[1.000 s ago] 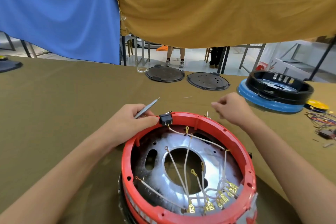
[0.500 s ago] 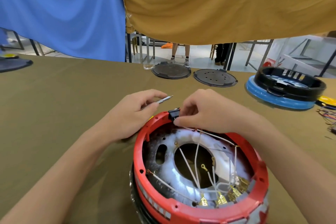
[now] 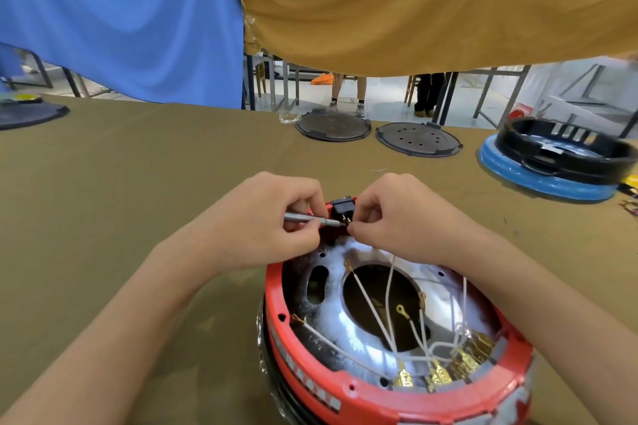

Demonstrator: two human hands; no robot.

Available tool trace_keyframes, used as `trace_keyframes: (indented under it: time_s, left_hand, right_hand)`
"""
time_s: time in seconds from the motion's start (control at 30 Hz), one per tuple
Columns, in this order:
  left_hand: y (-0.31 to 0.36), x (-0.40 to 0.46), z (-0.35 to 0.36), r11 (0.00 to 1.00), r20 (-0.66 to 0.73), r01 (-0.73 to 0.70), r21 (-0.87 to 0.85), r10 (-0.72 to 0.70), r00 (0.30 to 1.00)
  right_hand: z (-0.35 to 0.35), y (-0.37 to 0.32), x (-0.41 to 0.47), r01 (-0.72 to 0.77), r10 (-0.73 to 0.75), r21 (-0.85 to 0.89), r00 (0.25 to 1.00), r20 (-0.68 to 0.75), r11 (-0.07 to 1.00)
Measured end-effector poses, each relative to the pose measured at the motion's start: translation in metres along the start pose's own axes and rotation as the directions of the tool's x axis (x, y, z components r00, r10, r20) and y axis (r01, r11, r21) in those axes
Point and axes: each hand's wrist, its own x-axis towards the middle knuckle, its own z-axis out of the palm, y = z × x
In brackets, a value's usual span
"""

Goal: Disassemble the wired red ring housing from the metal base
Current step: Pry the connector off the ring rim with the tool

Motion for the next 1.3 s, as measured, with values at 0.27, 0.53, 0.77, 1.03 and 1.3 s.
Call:
trace_keyframes:
  time_s: [0.27,0.53,0.77,1.03,1.3]
  left_hand:
    - [0.001,0.001,0.003,0.989,0.004,-0.011,0.149,0.011,1.0]
    - [0.003,0.002,0.012,0.99,0.008,-0.017,0.139,0.016,1.0]
    - [0.002,0.002,0.013,0.984,0.032,-0.02,0.175,0.014,0.999]
    - [0.002,0.002,0.014,0.985,0.05,-0.022,0.17,0.014,0.999]
    - [0.004,0.002,0.013,0.987,0.083,-0.031,0.159,0.018,0.996]
  right_hand:
    - [-0.007,0.008,0.002,-0.042,0.03,0.135,0.995,0.091,0.99]
    - [-0.026,0.019,0.004,-0.099,0.066,0.143,0.973,0.223,0.985]
    - [-0.043,0.027,0.003,-0.096,0.053,0.254,0.984,0.173,0.962]
    - [-0.037,0.024,0.003,-0.023,-0.014,0.153,0.971,0.239,0.988]
    - [-0.037,0.028,0.004,-0.031,-0.022,0.183,0.96,0.28,0.983]
